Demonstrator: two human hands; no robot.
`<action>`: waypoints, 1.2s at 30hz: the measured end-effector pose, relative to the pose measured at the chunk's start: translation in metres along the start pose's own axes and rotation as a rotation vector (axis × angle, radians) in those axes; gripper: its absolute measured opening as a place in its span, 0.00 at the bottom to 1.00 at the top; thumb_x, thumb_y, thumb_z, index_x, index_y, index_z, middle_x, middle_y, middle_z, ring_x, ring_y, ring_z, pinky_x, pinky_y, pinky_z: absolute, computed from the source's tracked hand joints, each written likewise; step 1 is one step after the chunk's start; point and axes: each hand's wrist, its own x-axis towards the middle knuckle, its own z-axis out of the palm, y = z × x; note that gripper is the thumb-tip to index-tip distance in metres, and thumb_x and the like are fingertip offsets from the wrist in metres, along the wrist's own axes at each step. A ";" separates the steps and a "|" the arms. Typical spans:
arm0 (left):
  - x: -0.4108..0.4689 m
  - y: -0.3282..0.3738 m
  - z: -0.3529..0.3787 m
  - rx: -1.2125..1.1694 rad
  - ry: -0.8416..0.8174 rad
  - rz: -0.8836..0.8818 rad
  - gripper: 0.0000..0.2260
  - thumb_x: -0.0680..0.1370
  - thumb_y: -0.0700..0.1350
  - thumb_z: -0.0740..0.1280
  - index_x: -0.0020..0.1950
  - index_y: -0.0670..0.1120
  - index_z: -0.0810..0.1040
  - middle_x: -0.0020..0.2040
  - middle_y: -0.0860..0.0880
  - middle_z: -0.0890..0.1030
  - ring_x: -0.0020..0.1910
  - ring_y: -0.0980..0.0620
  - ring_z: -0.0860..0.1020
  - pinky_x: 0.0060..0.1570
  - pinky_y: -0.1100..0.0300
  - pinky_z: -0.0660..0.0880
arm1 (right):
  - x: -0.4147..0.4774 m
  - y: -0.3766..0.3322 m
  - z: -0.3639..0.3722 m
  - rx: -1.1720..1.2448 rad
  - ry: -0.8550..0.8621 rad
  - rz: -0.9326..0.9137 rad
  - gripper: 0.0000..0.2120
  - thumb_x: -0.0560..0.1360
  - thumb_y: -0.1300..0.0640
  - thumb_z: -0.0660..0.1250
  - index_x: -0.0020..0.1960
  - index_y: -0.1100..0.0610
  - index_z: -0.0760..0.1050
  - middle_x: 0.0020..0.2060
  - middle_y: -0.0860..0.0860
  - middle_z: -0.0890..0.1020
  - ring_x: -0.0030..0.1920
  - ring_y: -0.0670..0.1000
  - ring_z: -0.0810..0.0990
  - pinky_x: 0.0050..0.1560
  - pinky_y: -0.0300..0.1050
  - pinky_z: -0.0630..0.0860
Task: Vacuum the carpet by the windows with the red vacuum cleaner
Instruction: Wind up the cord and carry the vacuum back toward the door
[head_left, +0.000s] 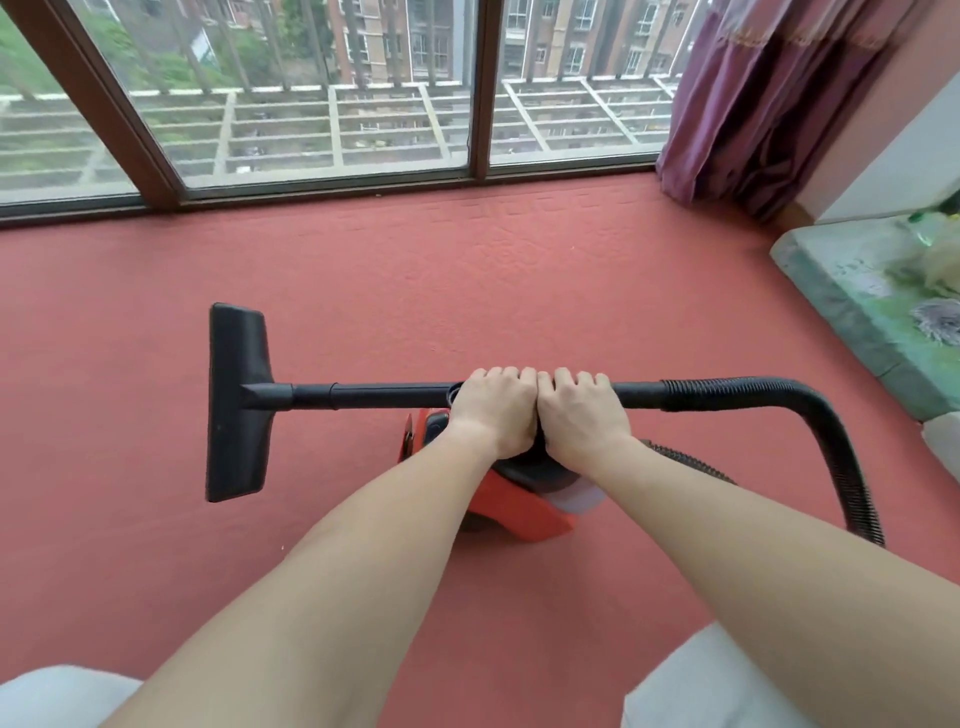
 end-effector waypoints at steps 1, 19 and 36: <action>0.002 -0.001 0.000 -0.001 0.007 -0.005 0.12 0.74 0.46 0.62 0.57 0.46 0.72 0.55 0.46 0.80 0.54 0.43 0.78 0.54 0.51 0.71 | 0.002 0.000 0.000 0.009 0.011 -0.002 0.14 0.62 0.59 0.71 0.47 0.57 0.76 0.39 0.55 0.79 0.37 0.59 0.80 0.40 0.51 0.73; -0.161 -0.089 -0.308 -0.011 -0.158 -0.350 0.13 0.75 0.45 0.61 0.60 0.47 0.71 0.55 0.49 0.79 0.53 0.46 0.79 0.52 0.53 0.72 | -0.031 -0.084 -0.338 0.141 -0.089 -0.356 0.20 0.72 0.56 0.65 0.63 0.56 0.67 0.56 0.54 0.75 0.56 0.61 0.75 0.56 0.58 0.68; -0.610 -0.137 -0.775 0.152 0.027 -1.092 0.16 0.72 0.46 0.64 0.59 0.48 0.72 0.55 0.50 0.79 0.55 0.47 0.79 0.54 0.52 0.71 | -0.255 -0.332 -0.858 0.120 0.292 -1.077 0.19 0.70 0.55 0.64 0.61 0.56 0.70 0.53 0.55 0.78 0.52 0.60 0.78 0.52 0.56 0.69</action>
